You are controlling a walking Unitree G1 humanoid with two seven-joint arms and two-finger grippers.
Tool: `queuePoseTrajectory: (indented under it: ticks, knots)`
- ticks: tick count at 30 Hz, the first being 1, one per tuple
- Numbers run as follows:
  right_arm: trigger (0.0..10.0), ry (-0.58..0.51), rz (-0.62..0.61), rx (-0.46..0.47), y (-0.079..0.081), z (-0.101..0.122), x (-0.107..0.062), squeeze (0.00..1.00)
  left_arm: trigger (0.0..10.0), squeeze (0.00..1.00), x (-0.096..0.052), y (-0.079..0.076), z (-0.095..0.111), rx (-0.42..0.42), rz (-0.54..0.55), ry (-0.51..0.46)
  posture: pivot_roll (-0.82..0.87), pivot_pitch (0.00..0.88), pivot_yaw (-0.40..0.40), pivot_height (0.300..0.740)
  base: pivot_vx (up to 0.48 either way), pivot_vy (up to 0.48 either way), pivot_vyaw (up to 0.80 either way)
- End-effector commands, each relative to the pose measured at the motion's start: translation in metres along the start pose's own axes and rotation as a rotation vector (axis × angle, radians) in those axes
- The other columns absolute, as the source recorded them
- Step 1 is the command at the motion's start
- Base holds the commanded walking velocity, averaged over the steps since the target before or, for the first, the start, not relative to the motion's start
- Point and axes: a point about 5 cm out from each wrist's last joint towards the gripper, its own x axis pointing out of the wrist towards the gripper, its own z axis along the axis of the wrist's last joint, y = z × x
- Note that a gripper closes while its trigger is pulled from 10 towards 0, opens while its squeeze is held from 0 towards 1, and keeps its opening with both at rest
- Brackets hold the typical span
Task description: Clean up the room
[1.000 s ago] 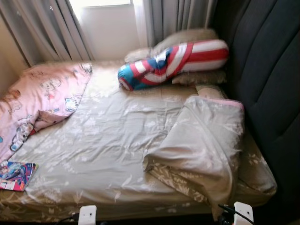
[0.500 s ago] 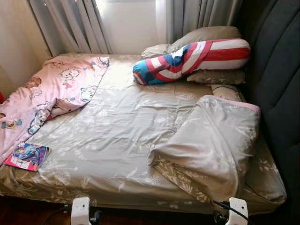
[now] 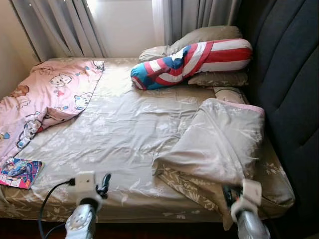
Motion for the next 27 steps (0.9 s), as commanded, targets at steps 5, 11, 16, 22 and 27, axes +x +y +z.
queuePoseTrajectory:
  ticks: [5, 11, 16, 22, 27]
  knots:
    - [10.0, -0.080, 0.006, -0.001, 0.007, 0.003, -0.003, 0.00, 10.0, 0.00, -0.011, 0.001, -0.008, 0.006, 0.017, -0.005, -0.07, 0.000, 0.001, 0.740, 0.000, 0.000, 0.00]
    - [10.0, -0.121, 0.023, -0.011, 0.014, 0.009, -0.002, 0.00, 10.0, 0.00, -0.004, -0.004, 0.005, 0.019, -0.008, -0.056, -0.07, 0.000, 0.011, 0.740, 0.000, 0.000, 0.00]
    - [10.0, -0.177, 0.027, -0.023, 0.012, 0.017, -0.003, 0.00, 10.0, 0.00, 0.000, -0.013, 0.017, 0.016, -0.035, -0.113, -0.06, 0.000, 0.015, 0.740, 0.000, 0.000, 0.00]
    - [10.0, -0.220, 0.027, -0.039, 0.013, 0.016, -0.010, 0.00, 10.0, 0.00, -0.007, -0.005, 0.019, 0.018, -0.026, -0.133, -0.09, 0.000, 0.009, 0.740, 0.000, 0.000, 0.00]
    - [10.0, -0.238, 0.016, -0.055, 0.015, 0.016, -0.014, 0.00, 10.0, 0.00, -0.009, 0.000, 0.019, 0.029, -0.035, -0.129, -0.11, 0.000, 0.032, 0.740, 0.000, 0.000, 0.00]
